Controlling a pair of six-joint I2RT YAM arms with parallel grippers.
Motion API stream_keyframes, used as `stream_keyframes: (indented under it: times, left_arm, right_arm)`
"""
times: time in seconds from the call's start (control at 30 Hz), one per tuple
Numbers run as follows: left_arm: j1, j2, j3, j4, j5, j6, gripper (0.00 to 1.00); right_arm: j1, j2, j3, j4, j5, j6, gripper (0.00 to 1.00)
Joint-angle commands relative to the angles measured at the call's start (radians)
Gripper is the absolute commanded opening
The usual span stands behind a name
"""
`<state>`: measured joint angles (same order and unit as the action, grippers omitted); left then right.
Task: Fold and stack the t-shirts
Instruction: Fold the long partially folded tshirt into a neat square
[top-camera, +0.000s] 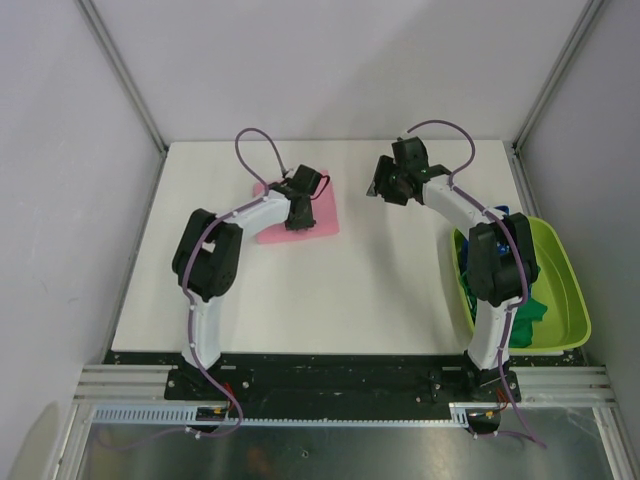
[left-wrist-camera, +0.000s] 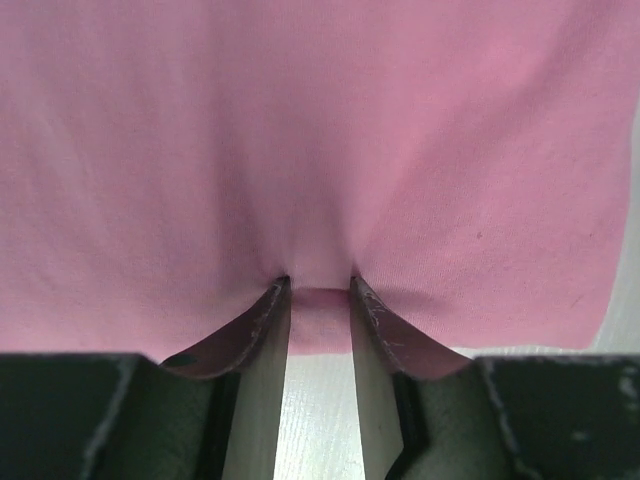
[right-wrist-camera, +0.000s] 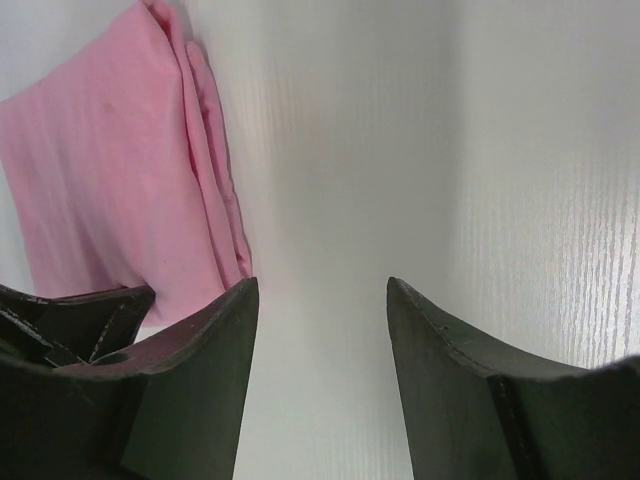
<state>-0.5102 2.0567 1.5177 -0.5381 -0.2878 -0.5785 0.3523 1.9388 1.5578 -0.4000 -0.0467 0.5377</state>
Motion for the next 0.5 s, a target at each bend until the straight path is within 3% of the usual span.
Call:
stream_keyframes:
  times: [0.0, 0.47]
  left_arm:
    - [0.013, 0.011, 0.024, -0.023, -0.051, -0.013, 0.36]
    - [0.145, 0.05, 0.077, -0.029, -0.02, 0.048, 0.39]
  right_arm:
    - [0.002, -0.045, -0.002, -0.007, -0.003, -0.022, 0.58]
    - [0.004, -0.036, -0.002, -0.006, -0.01, -0.027, 0.58]
